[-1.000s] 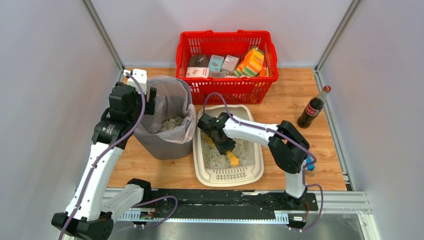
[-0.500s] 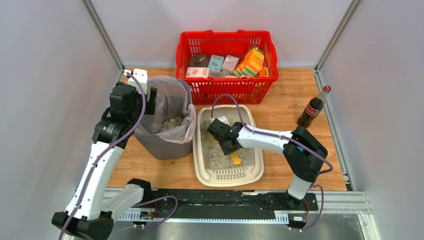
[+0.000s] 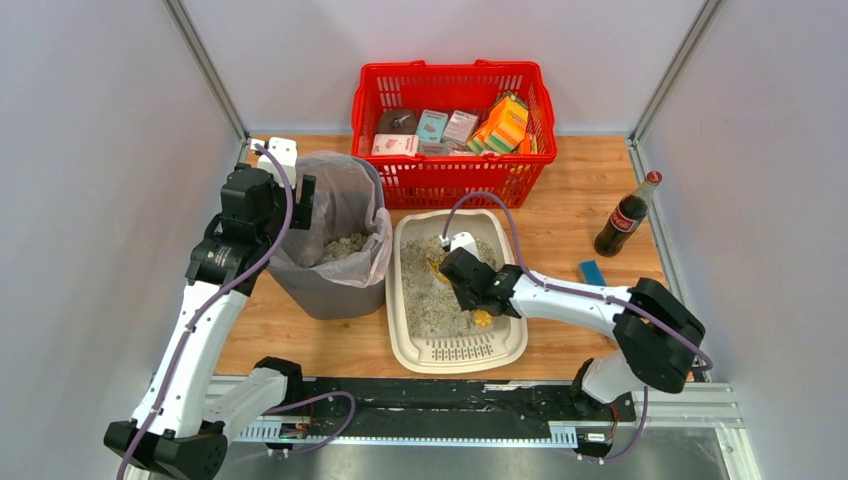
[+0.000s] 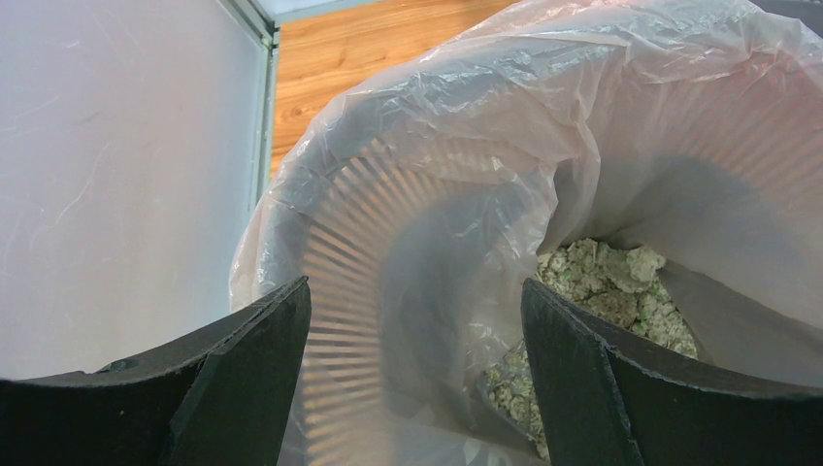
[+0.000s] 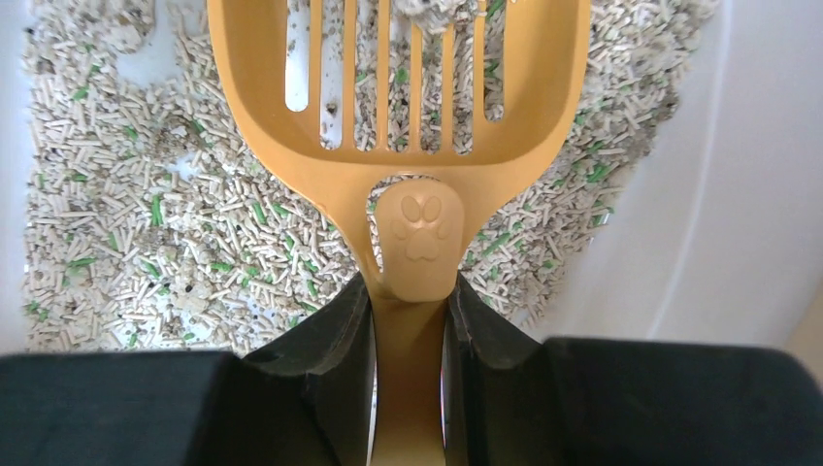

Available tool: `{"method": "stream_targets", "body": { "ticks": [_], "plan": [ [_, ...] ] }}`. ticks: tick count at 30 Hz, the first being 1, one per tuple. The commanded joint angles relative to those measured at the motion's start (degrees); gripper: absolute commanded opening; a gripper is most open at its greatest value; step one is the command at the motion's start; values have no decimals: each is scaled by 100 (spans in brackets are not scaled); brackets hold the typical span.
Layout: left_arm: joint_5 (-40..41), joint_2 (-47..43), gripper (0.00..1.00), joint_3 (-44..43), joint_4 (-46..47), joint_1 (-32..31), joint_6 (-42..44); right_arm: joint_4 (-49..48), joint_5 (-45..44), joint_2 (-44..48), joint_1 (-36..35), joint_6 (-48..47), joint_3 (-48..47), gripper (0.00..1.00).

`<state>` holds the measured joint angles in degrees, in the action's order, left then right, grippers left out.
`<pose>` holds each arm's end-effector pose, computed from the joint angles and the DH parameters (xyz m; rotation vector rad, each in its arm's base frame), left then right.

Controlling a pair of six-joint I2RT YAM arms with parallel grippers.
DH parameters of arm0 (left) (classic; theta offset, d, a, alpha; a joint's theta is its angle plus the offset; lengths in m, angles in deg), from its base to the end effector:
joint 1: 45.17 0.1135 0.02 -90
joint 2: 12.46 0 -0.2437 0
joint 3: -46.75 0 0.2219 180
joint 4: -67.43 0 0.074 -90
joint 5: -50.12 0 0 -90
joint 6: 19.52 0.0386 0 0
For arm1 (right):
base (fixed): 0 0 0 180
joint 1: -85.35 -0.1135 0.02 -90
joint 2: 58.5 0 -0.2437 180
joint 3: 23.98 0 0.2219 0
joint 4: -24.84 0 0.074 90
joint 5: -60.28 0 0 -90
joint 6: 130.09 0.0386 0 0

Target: Clean the litter box

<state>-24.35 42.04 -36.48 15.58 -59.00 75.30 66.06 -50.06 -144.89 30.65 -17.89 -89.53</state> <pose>0.1727 -0.0319 0.3749 0.1430 1.9572 0.1643 0.1633 0.2074 0.1804 -0.6031 2.4749 0.0362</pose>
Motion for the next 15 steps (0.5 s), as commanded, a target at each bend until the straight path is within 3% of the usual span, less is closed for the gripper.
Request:
{"method": "stream_targets", "body": {
  "ticks": [1,15],
  "plan": [
    [-32,17,86,14,136,-15,-7,-857,-304,543,-32,-224,275,0],
    [-59,70,86,5,144,-15,10,-1016,-937,1325,-533,-453,724,0]
  ]
}}
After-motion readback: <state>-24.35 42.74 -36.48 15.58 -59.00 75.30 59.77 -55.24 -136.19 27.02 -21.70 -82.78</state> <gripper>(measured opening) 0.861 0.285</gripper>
